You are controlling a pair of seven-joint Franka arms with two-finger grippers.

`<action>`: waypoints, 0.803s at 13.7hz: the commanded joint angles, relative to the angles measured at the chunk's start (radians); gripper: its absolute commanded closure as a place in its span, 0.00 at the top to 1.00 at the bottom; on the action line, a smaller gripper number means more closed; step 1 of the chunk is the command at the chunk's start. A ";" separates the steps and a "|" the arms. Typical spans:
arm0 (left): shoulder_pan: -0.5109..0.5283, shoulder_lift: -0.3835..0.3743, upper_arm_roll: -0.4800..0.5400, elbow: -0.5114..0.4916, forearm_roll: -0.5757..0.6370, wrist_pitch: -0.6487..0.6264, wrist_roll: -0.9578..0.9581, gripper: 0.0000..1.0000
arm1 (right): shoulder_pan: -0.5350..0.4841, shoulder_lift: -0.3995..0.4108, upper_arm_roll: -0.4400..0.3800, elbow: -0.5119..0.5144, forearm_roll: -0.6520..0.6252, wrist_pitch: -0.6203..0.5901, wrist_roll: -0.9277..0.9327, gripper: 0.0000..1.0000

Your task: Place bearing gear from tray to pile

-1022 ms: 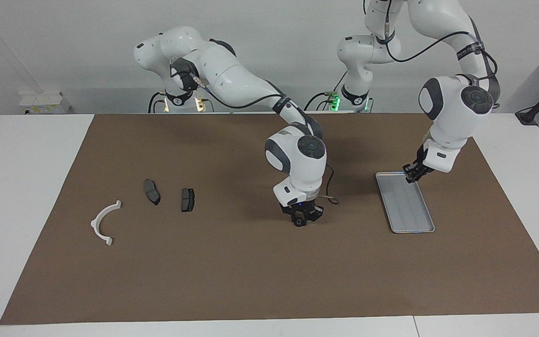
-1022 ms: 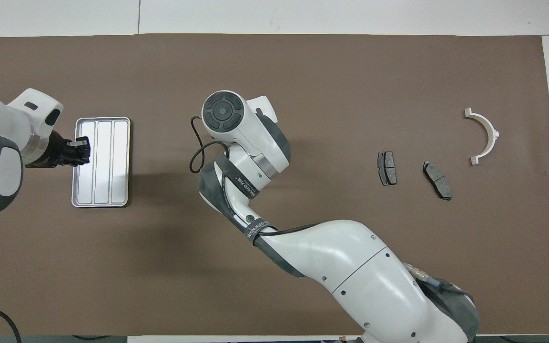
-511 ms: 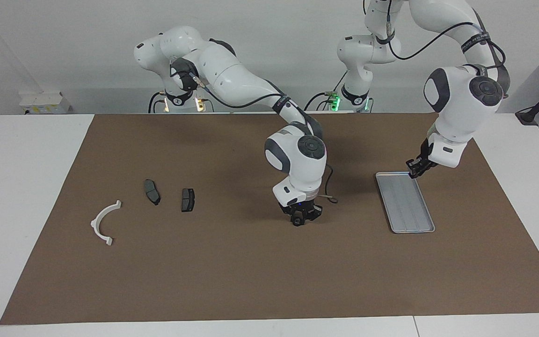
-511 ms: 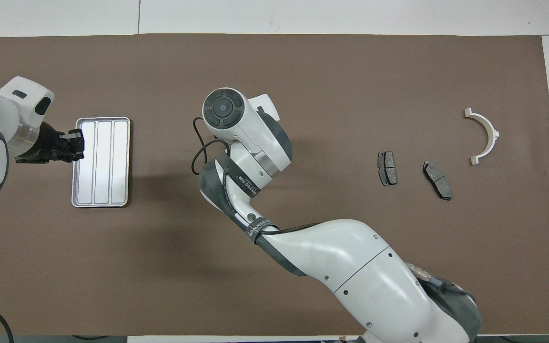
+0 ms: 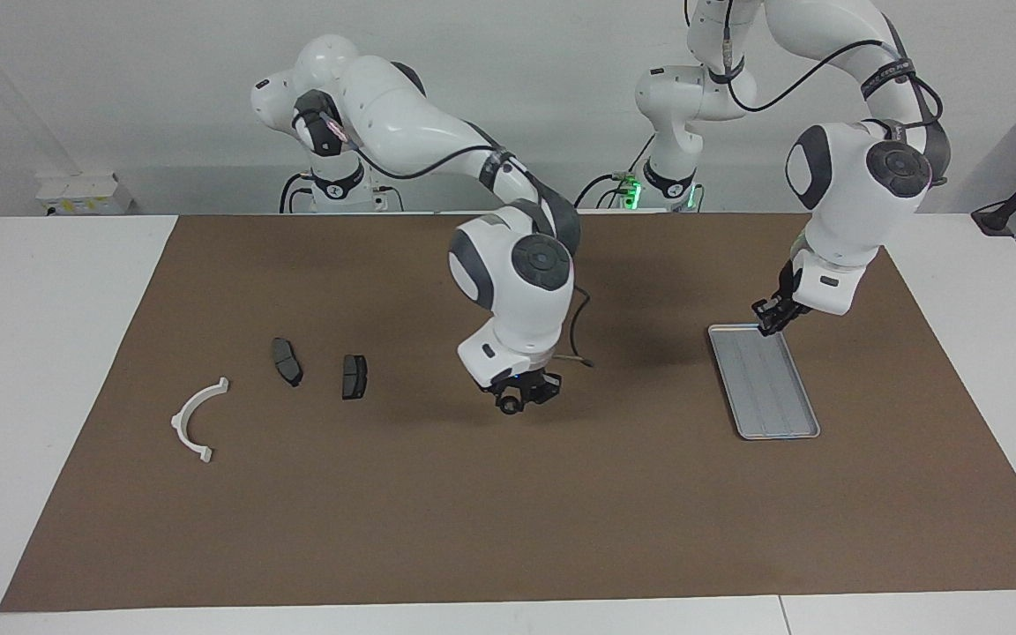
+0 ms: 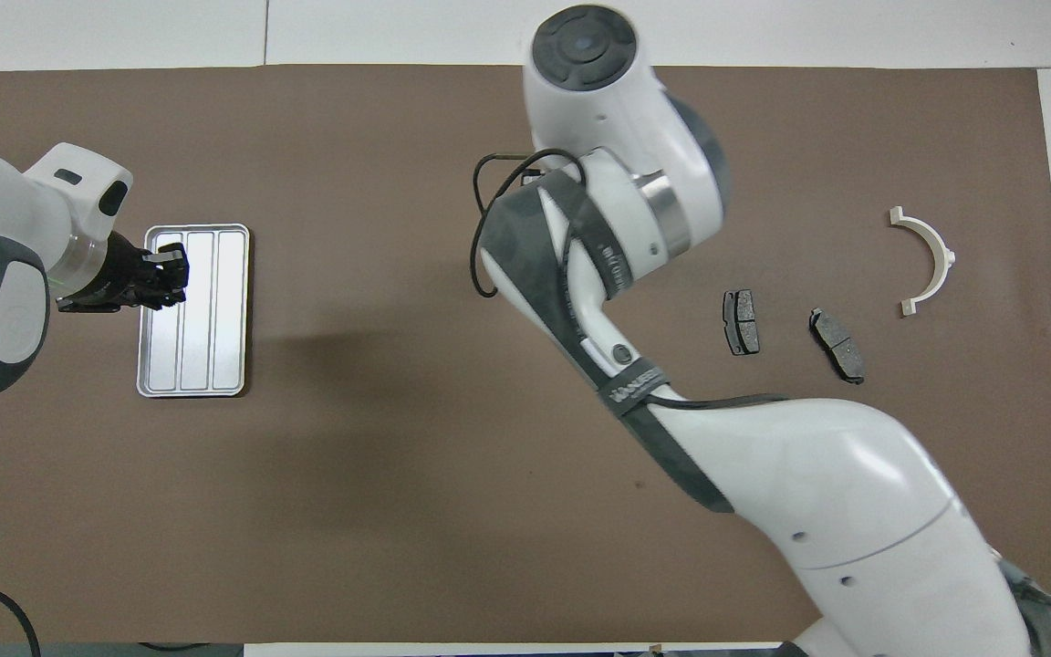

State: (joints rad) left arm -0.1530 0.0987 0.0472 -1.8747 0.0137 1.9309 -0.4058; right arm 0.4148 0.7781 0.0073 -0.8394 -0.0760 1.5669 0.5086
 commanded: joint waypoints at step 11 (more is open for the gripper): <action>-0.424 0.330 0.013 0.184 -0.063 0.307 -0.594 0.00 | -0.421 -0.275 0.025 -0.730 0.012 0.547 -0.699 0.00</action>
State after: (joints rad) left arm -0.5280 0.3085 0.0392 -1.8191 -0.0442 2.2325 -0.9276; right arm 0.0267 0.5935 0.0168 -1.3970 -0.0708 2.0230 -0.1393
